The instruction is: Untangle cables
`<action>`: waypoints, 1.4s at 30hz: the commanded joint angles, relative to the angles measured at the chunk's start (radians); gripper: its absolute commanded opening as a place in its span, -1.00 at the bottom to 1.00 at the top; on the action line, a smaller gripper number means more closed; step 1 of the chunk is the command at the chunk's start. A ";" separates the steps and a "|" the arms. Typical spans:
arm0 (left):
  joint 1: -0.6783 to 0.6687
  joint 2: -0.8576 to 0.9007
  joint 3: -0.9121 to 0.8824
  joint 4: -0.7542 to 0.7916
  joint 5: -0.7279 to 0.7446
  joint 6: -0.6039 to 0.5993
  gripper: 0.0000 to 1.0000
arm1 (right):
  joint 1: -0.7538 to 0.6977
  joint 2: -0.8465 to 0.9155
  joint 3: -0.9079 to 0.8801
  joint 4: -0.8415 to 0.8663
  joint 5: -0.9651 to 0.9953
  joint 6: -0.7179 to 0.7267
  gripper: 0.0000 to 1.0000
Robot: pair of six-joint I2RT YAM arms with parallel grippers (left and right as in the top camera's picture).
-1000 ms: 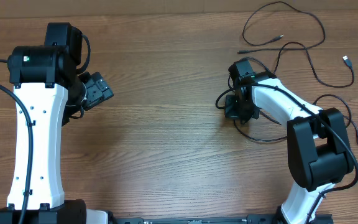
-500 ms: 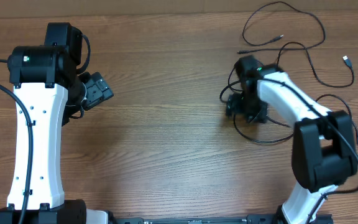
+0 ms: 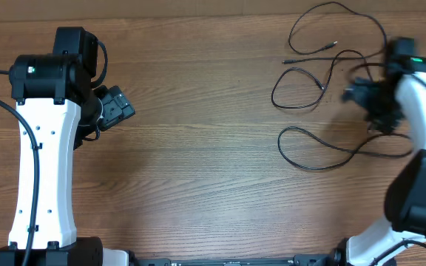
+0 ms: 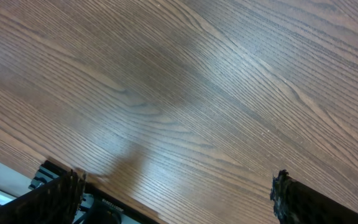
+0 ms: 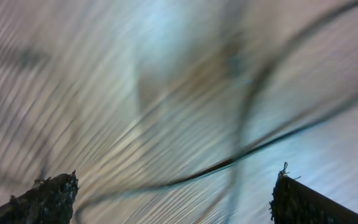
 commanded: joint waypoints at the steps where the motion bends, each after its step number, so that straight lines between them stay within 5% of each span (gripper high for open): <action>1: 0.000 0.002 -0.004 0.001 0.002 0.005 0.99 | -0.117 -0.014 -0.009 0.003 0.038 0.077 1.00; 11: 0.000 0.002 -0.004 0.001 0.002 0.005 0.99 | -0.297 -0.014 -0.169 0.173 0.111 0.160 0.92; 18: 0.000 0.002 -0.004 0.001 0.002 0.005 0.99 | -0.307 -0.013 -0.206 0.216 0.174 0.160 0.59; 31: 0.000 0.002 -0.004 0.001 0.002 0.005 0.99 | -0.307 0.059 -0.233 0.240 0.214 0.160 0.50; 42: 0.000 0.002 -0.004 0.001 0.001 0.005 0.99 | -0.311 0.132 -0.233 0.247 0.220 0.160 -0.02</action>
